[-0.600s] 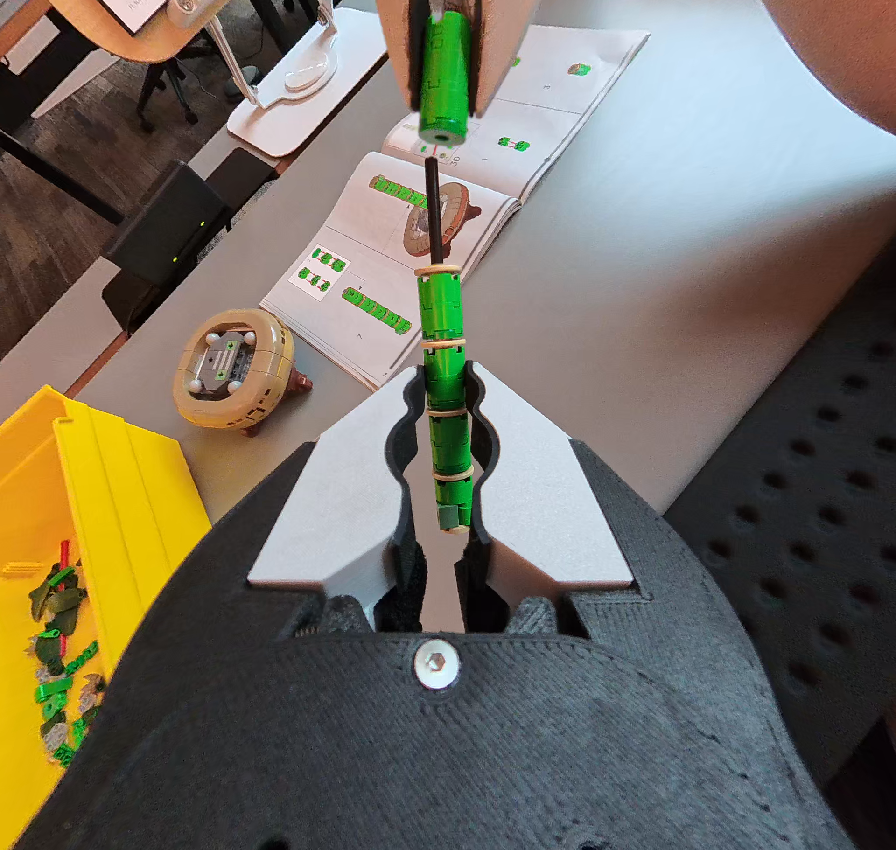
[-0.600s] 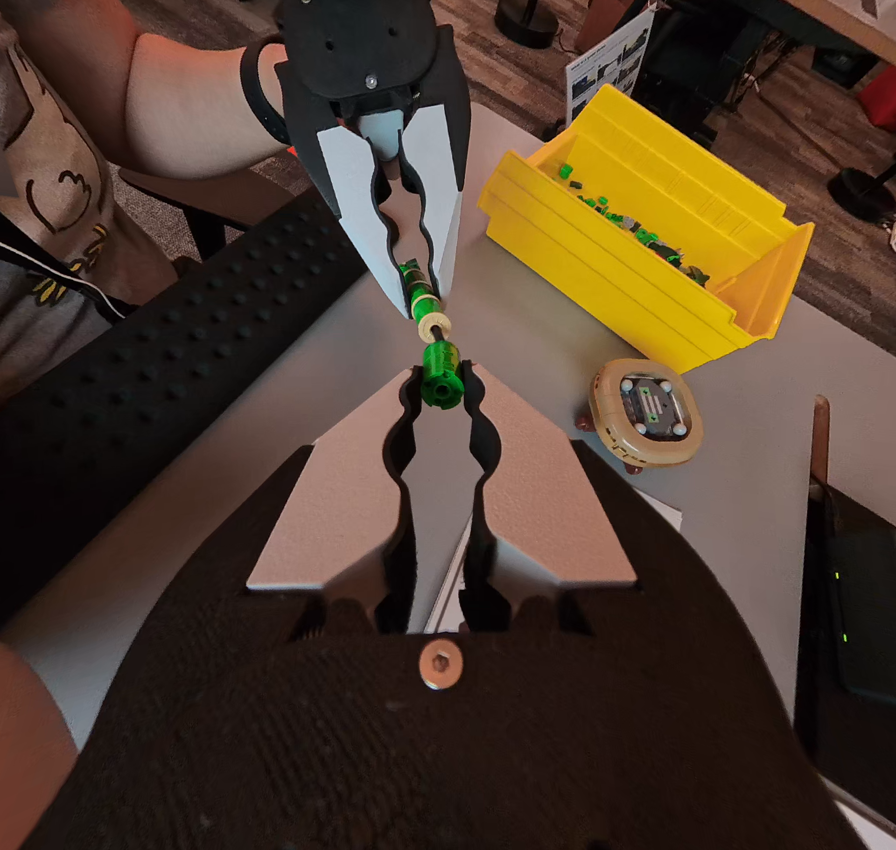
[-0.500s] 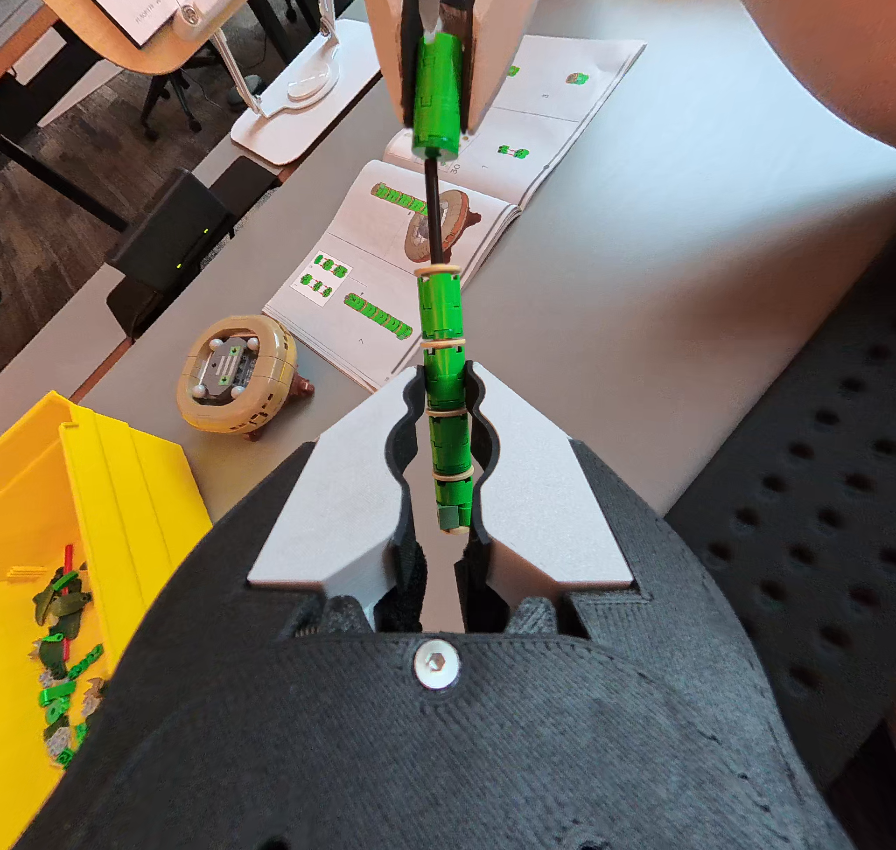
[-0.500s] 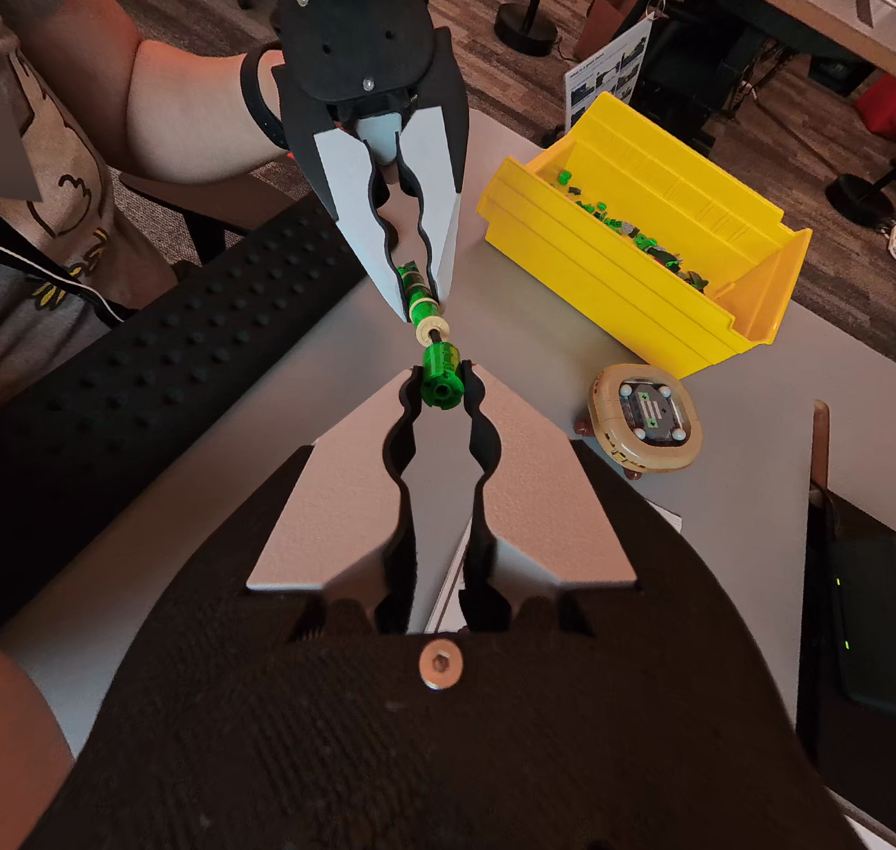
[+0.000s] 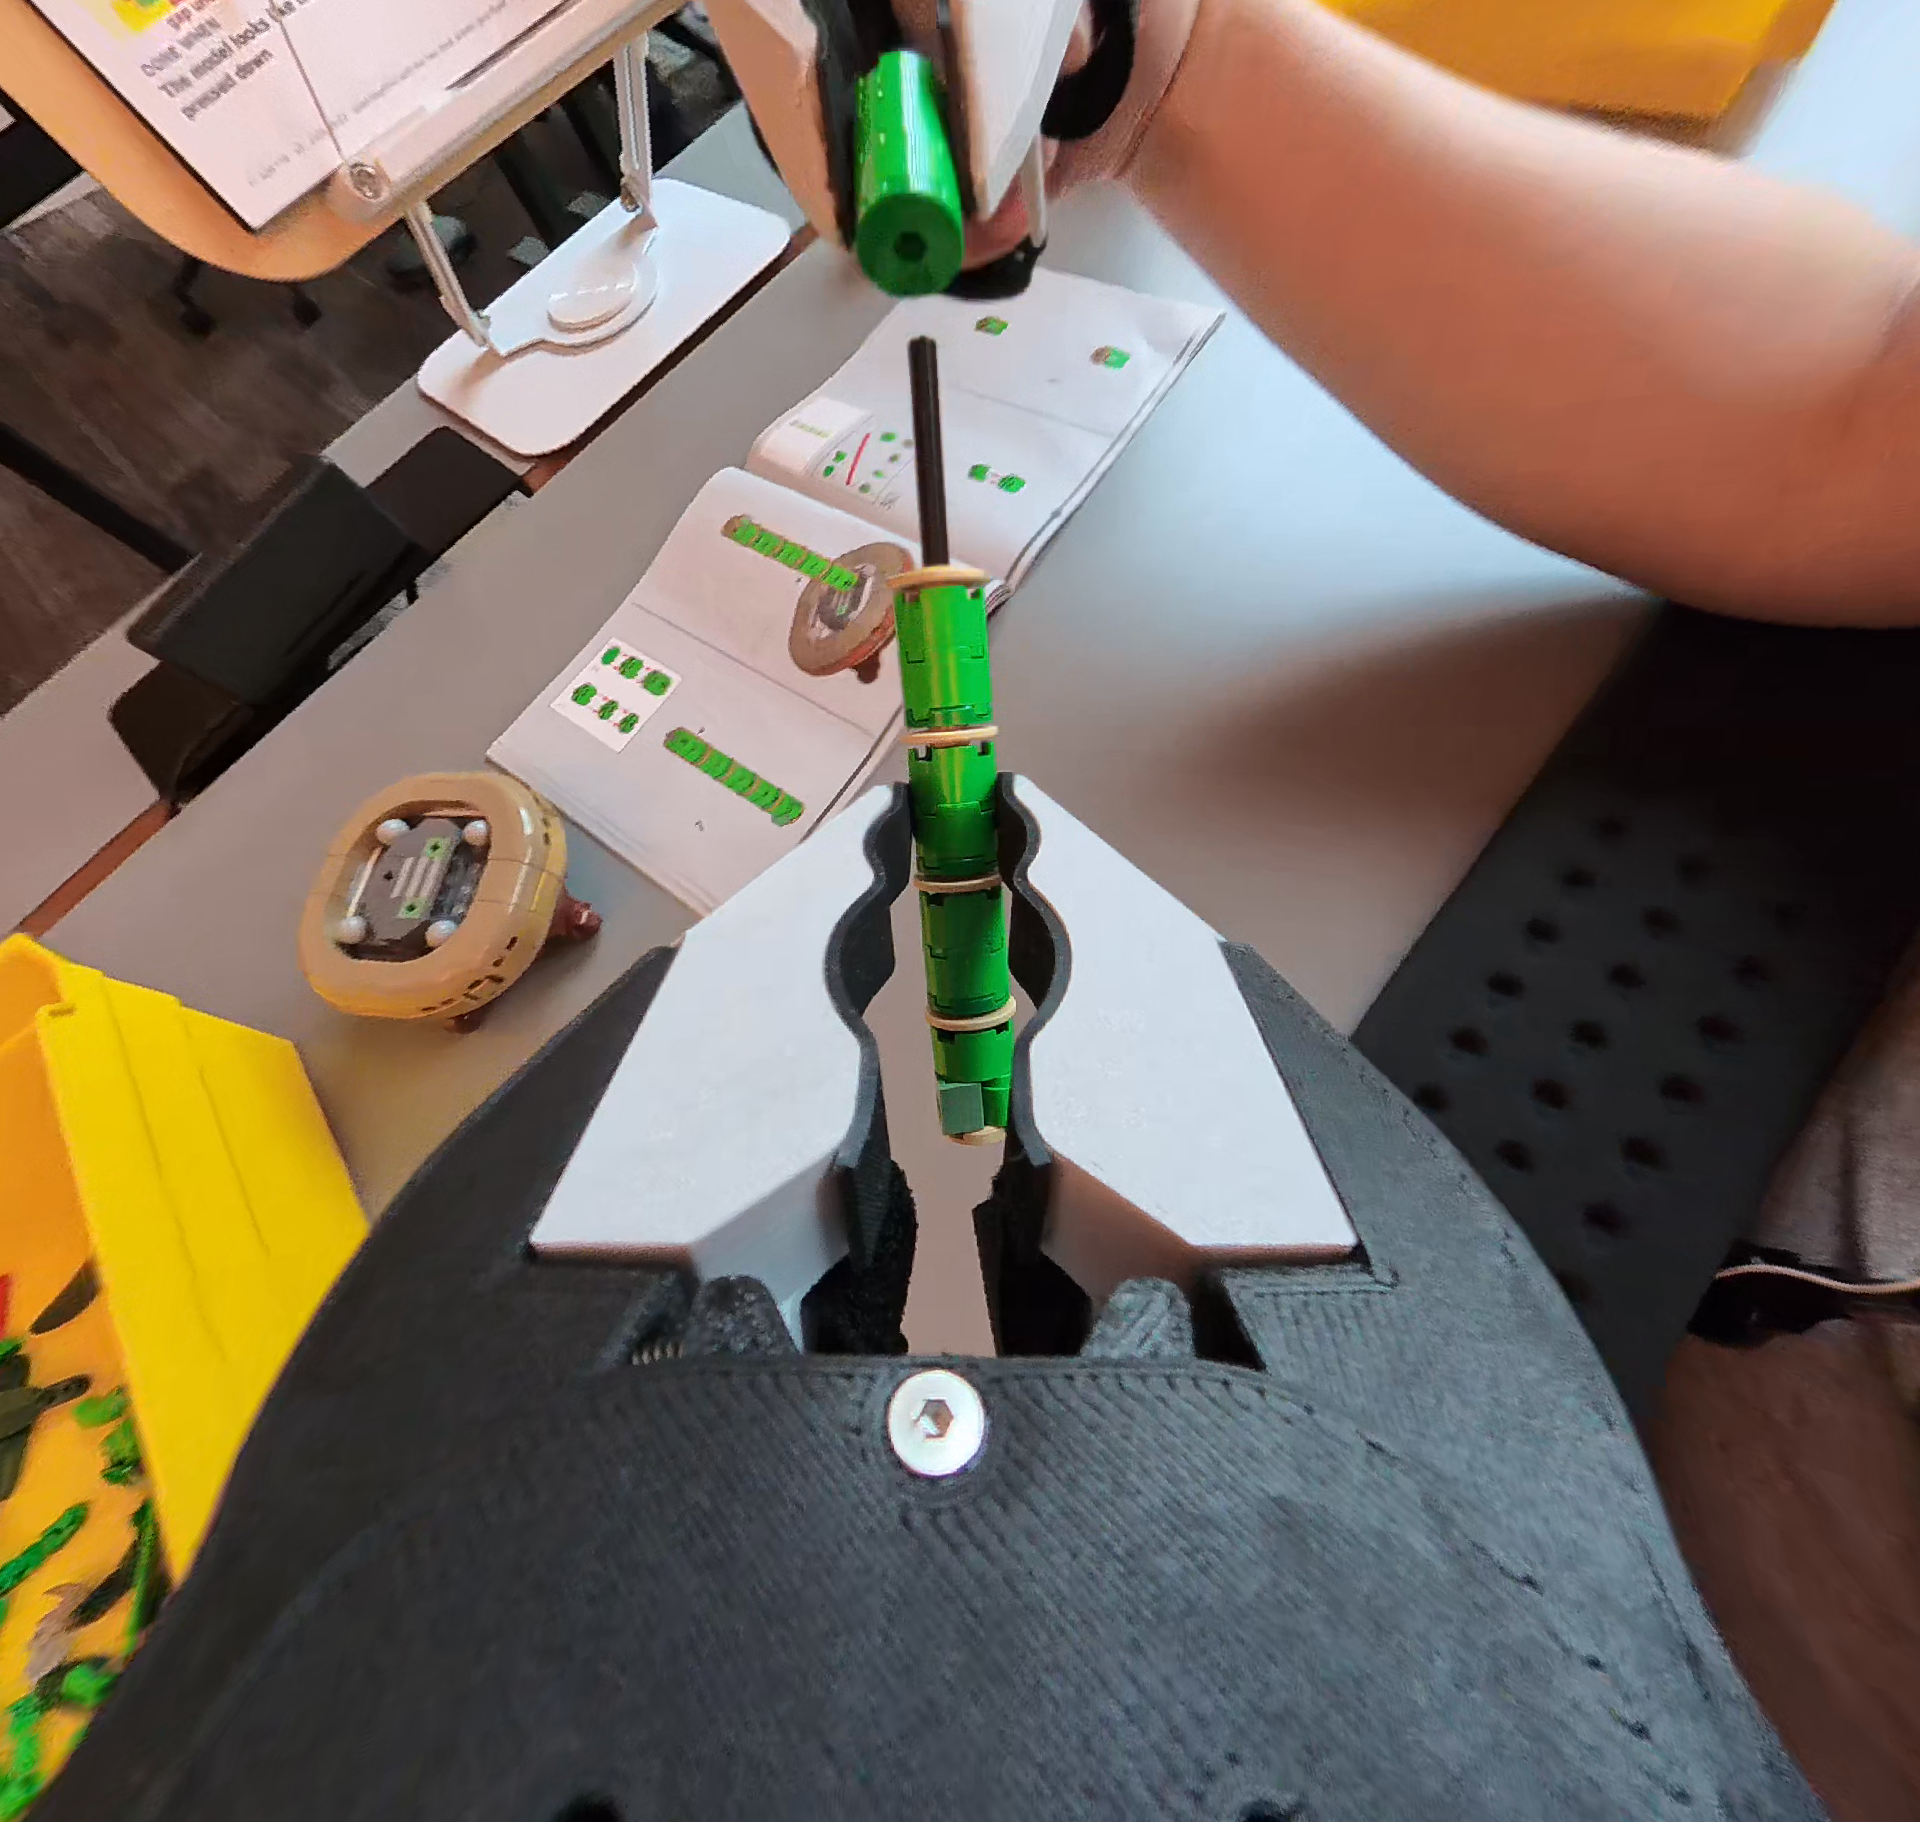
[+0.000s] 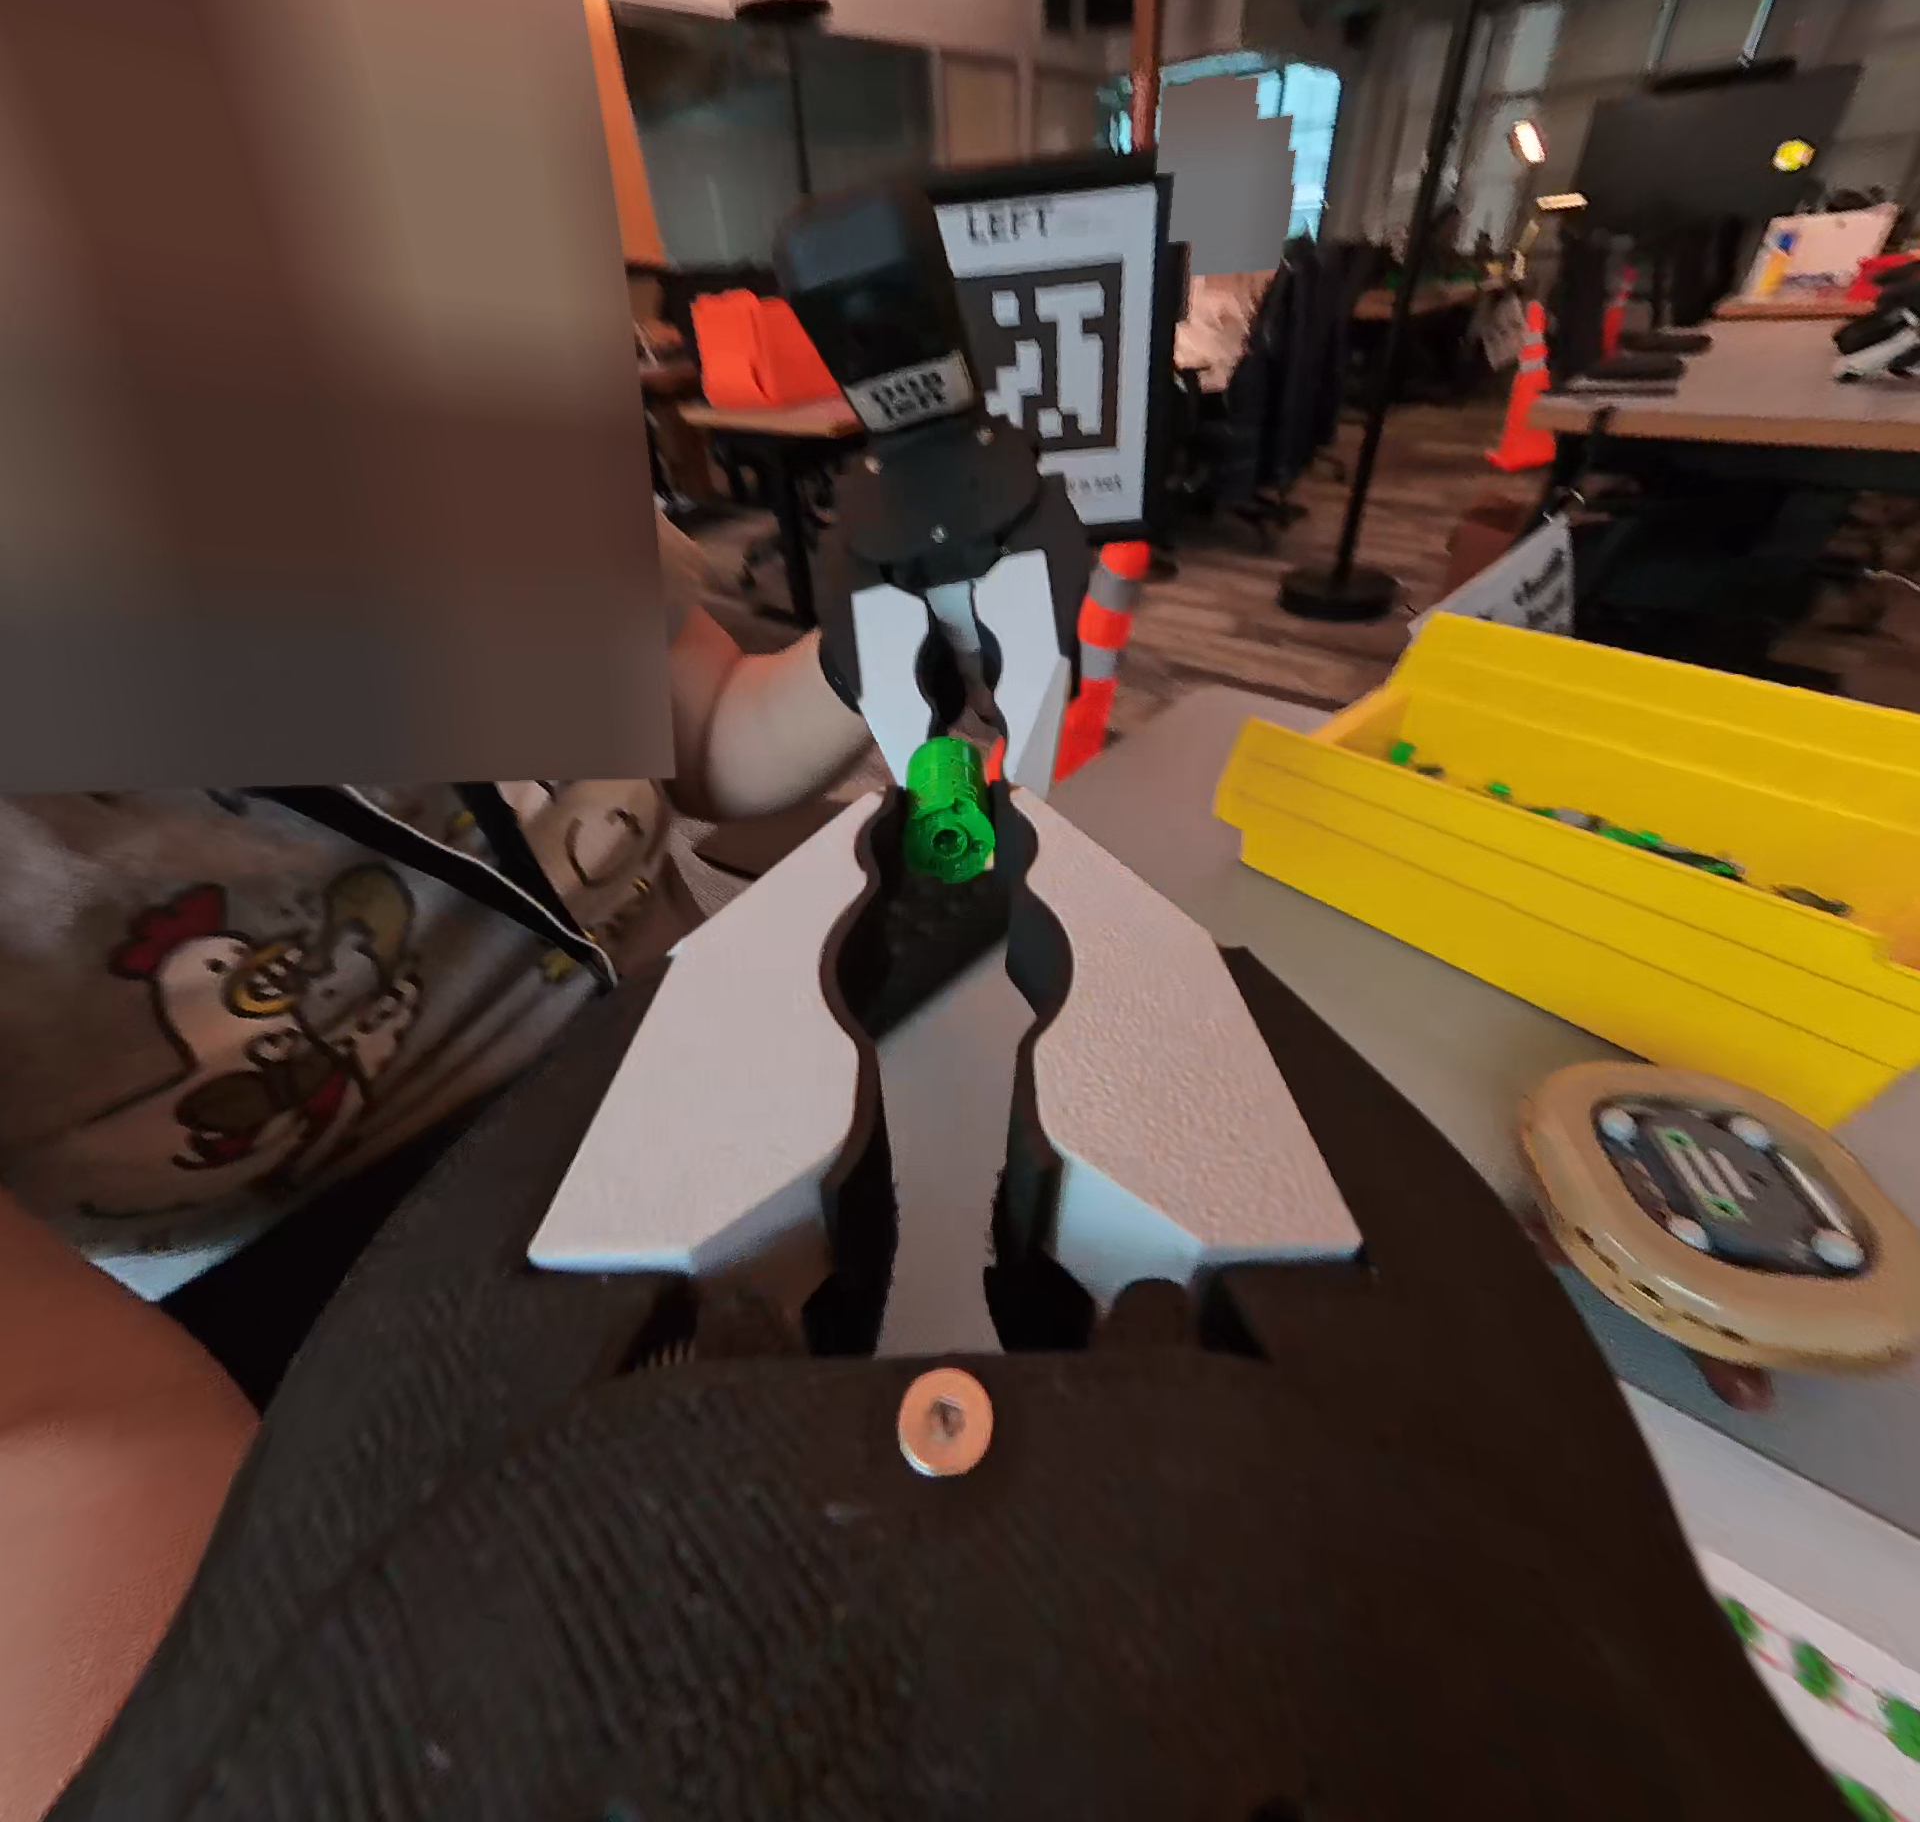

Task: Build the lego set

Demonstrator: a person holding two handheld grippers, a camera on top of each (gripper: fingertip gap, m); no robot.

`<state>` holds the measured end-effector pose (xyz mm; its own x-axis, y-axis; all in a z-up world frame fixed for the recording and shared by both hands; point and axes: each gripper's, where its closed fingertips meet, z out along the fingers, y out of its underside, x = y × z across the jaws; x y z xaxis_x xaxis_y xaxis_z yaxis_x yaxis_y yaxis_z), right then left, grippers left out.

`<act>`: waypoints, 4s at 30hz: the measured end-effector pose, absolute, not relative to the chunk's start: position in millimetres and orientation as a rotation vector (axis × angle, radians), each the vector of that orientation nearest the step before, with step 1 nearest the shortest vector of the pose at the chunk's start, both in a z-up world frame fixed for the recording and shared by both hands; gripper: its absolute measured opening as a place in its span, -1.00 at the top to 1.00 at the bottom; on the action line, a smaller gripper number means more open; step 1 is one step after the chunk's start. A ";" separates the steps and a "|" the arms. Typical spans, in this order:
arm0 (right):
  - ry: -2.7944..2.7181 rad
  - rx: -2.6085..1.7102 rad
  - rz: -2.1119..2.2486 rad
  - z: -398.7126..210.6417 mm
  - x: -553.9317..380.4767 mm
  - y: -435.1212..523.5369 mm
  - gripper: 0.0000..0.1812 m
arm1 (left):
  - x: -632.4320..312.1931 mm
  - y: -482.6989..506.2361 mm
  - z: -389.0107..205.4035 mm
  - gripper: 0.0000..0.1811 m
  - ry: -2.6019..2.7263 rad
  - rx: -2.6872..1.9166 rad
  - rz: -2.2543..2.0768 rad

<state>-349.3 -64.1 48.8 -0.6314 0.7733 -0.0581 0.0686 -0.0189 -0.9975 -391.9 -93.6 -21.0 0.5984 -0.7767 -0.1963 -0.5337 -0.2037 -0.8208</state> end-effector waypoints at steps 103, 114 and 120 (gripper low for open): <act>-2.081 -0.716 1.524 10.0 -324.6 -106.2 0.83 | -349.6 -157.3 -31.5 0.85 0.966 -2.109 -1.859; -2.059 -0.768 1.547 7.5 -333.2 -101.1 0.83 | -355.6 -145.1 -37.6 0.85 0.955 -2.073 -1.800; -2.052 -0.800 1.554 6.5 -335.1 -98.7 0.83 | -358.0 -143.0 -36.0 0.85 0.929 -2.055 -1.829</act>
